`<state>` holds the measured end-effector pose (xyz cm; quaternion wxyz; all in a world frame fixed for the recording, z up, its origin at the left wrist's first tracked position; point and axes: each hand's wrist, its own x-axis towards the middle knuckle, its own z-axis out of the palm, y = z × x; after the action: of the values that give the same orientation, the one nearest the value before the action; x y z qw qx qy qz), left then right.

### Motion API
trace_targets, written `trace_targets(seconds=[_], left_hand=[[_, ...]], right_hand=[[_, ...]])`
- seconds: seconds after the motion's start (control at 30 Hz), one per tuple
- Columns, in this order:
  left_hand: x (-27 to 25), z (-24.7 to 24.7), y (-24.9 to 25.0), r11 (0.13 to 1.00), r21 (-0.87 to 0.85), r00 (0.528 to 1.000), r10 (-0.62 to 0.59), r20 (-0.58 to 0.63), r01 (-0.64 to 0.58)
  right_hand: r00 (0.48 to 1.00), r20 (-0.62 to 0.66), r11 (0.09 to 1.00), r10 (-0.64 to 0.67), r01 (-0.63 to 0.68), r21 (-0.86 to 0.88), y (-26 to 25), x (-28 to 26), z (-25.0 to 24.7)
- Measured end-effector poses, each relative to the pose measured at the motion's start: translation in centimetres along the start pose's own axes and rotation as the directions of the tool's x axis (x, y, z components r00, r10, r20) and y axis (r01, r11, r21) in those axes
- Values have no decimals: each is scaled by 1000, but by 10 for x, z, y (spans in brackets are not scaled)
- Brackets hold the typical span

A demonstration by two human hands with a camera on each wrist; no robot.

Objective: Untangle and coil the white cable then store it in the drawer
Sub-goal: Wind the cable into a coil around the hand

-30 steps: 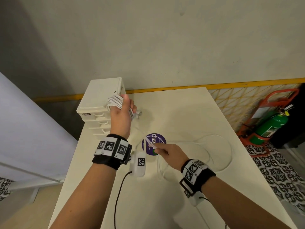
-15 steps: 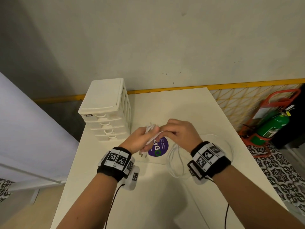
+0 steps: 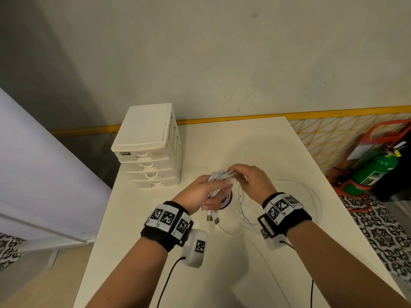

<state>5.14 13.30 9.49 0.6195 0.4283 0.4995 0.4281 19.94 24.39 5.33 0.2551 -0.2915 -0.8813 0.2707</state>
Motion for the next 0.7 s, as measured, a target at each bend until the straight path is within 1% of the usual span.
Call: trace_targets(seconds=[0.03, 0.1, 0.17, 0.23, 0.3, 0.4, 0.5, 0.57, 0.6, 0.67, 0.7], left_hand=[[-1, -1, 1, 999, -27, 1000, 18, 10, -17], [-3, -3, 4, 995, -88, 998, 57, 28, -55], [-4, -5, 7, 979, -174, 993, 115, 31, -108], [-4, -6, 10, 951, -259, 983, 181, 21, -170], [-2, -6, 13, 923, -310, 971, 239, -1, -228], [0, -4, 17, 864, -389, 945, 322, -58, -319], [4, -9, 24, 750, -519, 908, 392, -149, -410], [7, -14, 27, 690, -546, 877, 416, -239, -476], [8, -16, 30, 668, -530, 852, 427, -301, -522], [9, -20, 37, 620, -481, 782, 439, -443, -620], [10, -22, 40, 601, -457, 745, 416, -521, -655]], right_hand=[[998, 44, 999, 42, -43, 13, -2, -2, 5], [983, 121, 990, 141, -140, -15, -4, -6, 17], [959, 158, 972, 234, -230, -41, -2, -11, 28], [944, 178, 961, 276, -277, -21, -2, -18, 37], [937, 192, 954, 292, -300, 13, -4, -23, 43], [938, 201, 953, 283, -300, 55, -8, -28, 50], [935, 215, 941, 282, -313, 126, -8, -34, 53], [931, 219, 934, 292, -327, 144, -6, -35, 53], [929, 222, 933, 296, -331, 140, -4, -35, 53], [921, 229, 933, 316, -346, 104, -1, -35, 51], [913, 244, 932, 326, -354, 78, -1, -35, 51]])
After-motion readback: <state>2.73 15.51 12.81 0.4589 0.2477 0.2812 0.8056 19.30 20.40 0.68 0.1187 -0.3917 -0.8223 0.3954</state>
